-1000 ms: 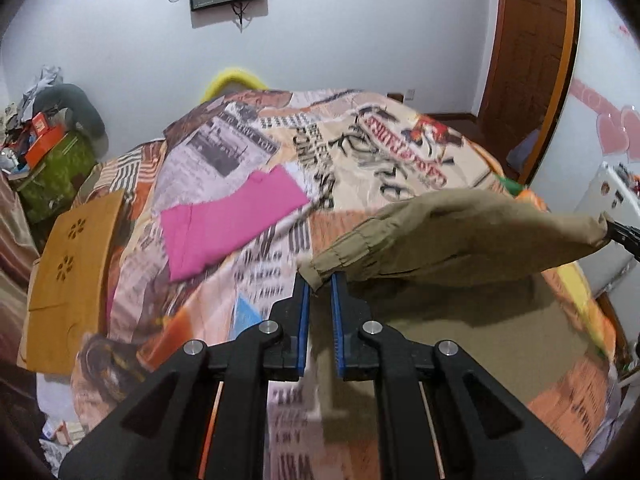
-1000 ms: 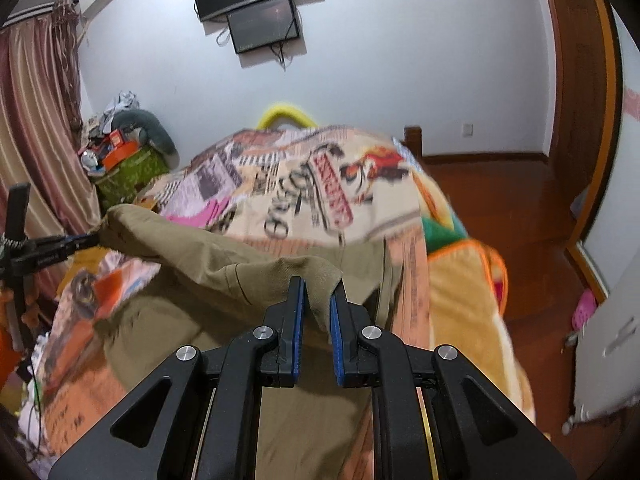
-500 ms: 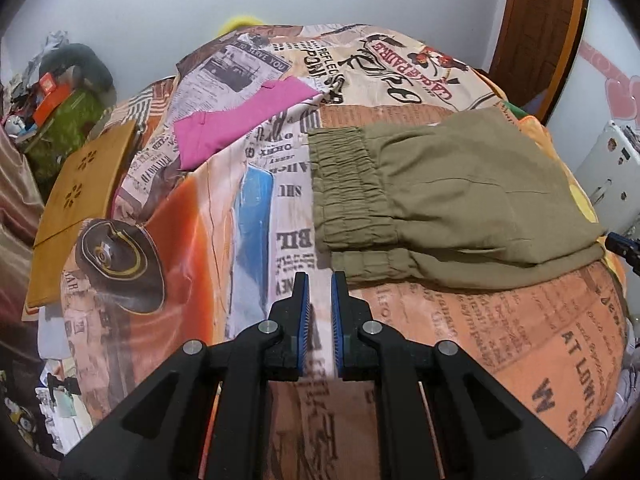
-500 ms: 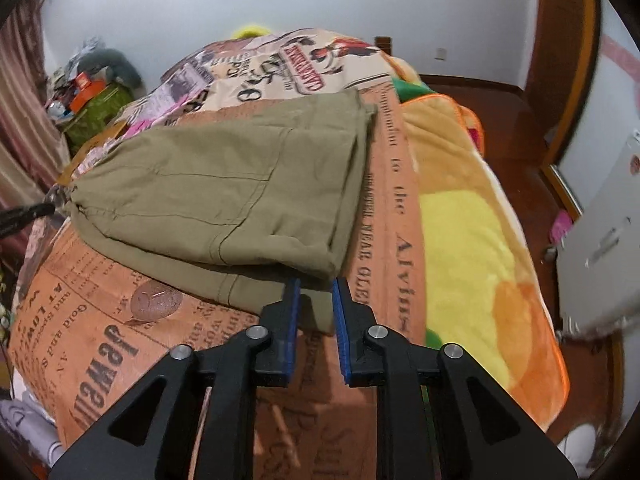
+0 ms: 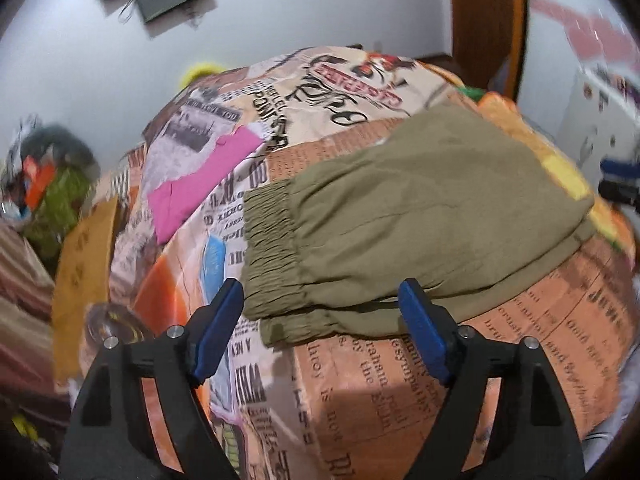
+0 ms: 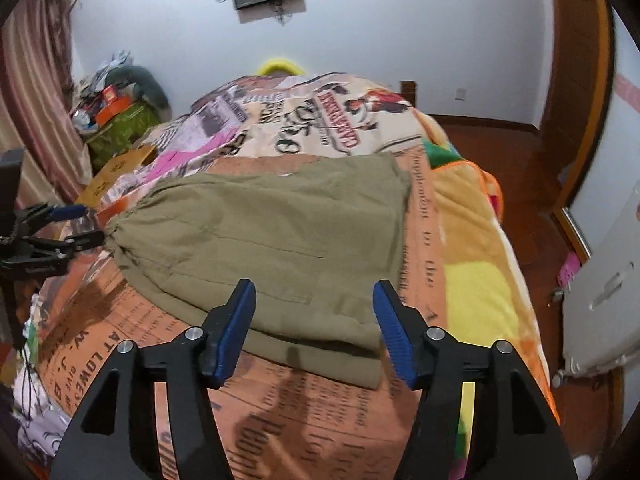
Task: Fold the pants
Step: 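Lay the folded pants down and open both tools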
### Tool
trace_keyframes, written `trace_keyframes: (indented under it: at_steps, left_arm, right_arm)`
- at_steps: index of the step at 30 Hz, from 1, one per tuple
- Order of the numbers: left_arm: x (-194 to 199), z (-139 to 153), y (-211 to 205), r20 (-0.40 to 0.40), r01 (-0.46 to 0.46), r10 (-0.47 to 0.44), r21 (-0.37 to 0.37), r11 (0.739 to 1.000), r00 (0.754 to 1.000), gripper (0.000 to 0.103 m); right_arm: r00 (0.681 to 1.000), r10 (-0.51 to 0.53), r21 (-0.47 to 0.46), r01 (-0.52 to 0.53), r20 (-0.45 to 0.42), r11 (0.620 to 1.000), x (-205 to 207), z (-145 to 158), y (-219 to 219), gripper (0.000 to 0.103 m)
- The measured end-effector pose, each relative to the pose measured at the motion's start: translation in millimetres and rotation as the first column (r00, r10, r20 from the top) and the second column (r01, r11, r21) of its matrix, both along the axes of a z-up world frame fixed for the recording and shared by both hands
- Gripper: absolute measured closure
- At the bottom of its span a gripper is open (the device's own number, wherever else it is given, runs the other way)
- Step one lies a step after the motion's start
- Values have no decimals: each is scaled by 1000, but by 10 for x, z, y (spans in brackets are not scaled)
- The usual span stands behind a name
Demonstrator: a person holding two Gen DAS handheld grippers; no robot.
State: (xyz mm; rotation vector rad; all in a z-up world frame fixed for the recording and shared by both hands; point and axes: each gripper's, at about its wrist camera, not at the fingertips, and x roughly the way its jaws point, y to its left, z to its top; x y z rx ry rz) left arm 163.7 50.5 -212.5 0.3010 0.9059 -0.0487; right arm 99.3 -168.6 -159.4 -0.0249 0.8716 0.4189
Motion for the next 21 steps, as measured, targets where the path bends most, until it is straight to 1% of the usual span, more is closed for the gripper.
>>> trace_keyframes:
  at_steps: [2,5,8,10,13,16,18,21]
  left_arm:
    - [39,-71,-79,-8,22,-22,42,999,1000,21]
    - [91,-177,-160,-52,74,-72,54,996,996,21]
    - [119,-263,-225,-80,117,-111,74,990,991,17]
    - [129,-328,-276,-99,146,-137,89,985,986,17]
    - [152,-428,-367,-109,164,-151,128,978,983,17]
    - [185,-456,-432,-96,165,-151,165,972,984,17]
    - [237,-419,-444,-89,160,-147,157,975,985,17]
    - [319,-333,-404,-84,150,-141,110,983,986,17]
  right_arm:
    - [1000,30,-24,-30,-4,999,-3,-50,110,45]
    - [998,58,-40,-59,-21,997,8,-137,244,45]
    - [995,83,-34,-85,-48,996,35,-199,330,45]
    - [993,102,-42,-105,-59,994,50,-251,401,45]
    - [988,131,-51,-135,-78,989,58,-298,480,45]
    - [982,165,-62,-171,-94,983,71,-341,568,45]
    - [977,188,-68,-195,-100,978,81,-357,630,45]
    - [969,224,-74,-232,-105,970,83,-366,731,45]
